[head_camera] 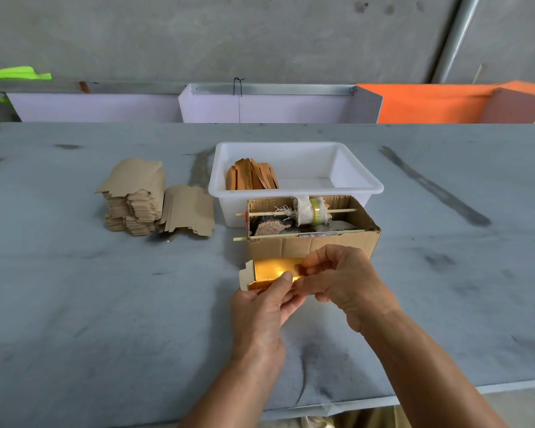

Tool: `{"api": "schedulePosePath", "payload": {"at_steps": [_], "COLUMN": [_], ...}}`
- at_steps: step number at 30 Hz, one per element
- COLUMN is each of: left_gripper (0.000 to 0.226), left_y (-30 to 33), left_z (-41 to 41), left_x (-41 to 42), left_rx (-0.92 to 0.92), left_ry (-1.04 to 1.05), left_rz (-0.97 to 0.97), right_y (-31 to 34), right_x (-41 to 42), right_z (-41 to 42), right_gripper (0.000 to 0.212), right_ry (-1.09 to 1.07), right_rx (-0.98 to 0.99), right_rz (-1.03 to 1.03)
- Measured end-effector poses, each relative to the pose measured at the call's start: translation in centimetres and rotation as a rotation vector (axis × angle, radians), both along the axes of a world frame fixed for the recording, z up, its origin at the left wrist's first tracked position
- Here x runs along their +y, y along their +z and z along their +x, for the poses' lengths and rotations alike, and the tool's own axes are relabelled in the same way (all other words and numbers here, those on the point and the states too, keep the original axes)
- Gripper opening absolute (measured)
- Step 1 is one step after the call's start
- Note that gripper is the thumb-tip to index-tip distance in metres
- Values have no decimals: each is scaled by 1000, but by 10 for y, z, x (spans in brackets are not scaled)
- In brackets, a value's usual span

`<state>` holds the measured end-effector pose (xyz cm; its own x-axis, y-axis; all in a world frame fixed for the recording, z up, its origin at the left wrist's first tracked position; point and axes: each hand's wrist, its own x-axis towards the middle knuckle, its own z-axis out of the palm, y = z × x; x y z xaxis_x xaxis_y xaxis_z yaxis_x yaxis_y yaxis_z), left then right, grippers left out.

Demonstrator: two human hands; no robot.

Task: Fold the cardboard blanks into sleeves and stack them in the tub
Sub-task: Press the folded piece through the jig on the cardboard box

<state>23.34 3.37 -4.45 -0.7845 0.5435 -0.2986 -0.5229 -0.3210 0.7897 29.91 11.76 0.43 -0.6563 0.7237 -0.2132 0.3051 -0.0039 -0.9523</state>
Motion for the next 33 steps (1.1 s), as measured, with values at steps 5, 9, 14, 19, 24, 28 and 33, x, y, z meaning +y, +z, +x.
{"api": "schedulePosePath", "payload": {"at_steps": [5,9,14,19,24,28,33], "left_gripper": [6,7,7,4,6,8,10], "left_y": [-1,0,-1,-2,-3,-1,1], "left_z": [1,2,1,3,2,2,2], "left_x": [-1,-2,-2,-1,0,2,2], "left_rx": [-15,4,15,9,7,3,-34], "left_ry": [-3,-27,-41,-40,-26,-27,-13], "left_rz": [-2,11,2,9,-17,-29,-48], "right_y": [-1,0,0,0,0,0,1], "right_x": [-1,-1,-1,0,0,1,1], "right_z": [-2,-3,-2,-2,-2,-2,0], "right_gripper": [29,29,30,30,31,31,30], "right_ry": [-14,-27,-26,-30,-25,-19,-15], "right_rx": [-28,-48,-64,-82,-87,-91,-86], "right_rz": [5,18,23,31,30,31,26]}}
